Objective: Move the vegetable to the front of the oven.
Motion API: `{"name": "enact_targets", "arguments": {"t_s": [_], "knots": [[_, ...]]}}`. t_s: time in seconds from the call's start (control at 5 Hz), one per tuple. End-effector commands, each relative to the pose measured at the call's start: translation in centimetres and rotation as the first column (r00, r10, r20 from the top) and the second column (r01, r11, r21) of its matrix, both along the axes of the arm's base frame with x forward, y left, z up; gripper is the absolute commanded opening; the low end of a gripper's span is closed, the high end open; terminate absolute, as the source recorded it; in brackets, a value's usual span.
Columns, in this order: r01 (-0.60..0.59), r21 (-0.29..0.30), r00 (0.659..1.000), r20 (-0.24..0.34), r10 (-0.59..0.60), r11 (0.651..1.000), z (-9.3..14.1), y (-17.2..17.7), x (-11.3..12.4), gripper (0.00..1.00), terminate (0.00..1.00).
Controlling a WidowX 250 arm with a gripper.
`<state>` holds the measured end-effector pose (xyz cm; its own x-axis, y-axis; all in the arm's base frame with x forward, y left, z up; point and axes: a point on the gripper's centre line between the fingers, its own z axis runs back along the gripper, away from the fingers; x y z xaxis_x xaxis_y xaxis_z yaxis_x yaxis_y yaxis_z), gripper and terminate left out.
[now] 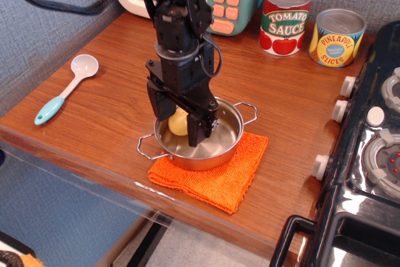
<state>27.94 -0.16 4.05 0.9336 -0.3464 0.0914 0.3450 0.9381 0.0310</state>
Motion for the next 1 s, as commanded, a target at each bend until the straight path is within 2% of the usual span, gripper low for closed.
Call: {"name": "enact_targets", "arguments": {"t_s": [0.0, 0.4, 0.6, 0.8], "knots": [[0.033, 0.037, 0.999, 0.003, -0.033, 0.999, -1.5, -1.4, 0.7, 1.0, 0.0], [0.047, 0.028, 0.999, -0.011, -0.047, 0.999, -2.2, -1.9, 0.7, 1.0, 0.0], [0.041, 0.018, 0.999, 0.001, -0.041, 0.999, -1.7, -2.0, 0.7, 0.0, 0.0], [0.04, -0.028, 0.999, 0.021, -0.04, 0.999, -0.2, -2.0, 0.7, 0.0, 0.0]]}}
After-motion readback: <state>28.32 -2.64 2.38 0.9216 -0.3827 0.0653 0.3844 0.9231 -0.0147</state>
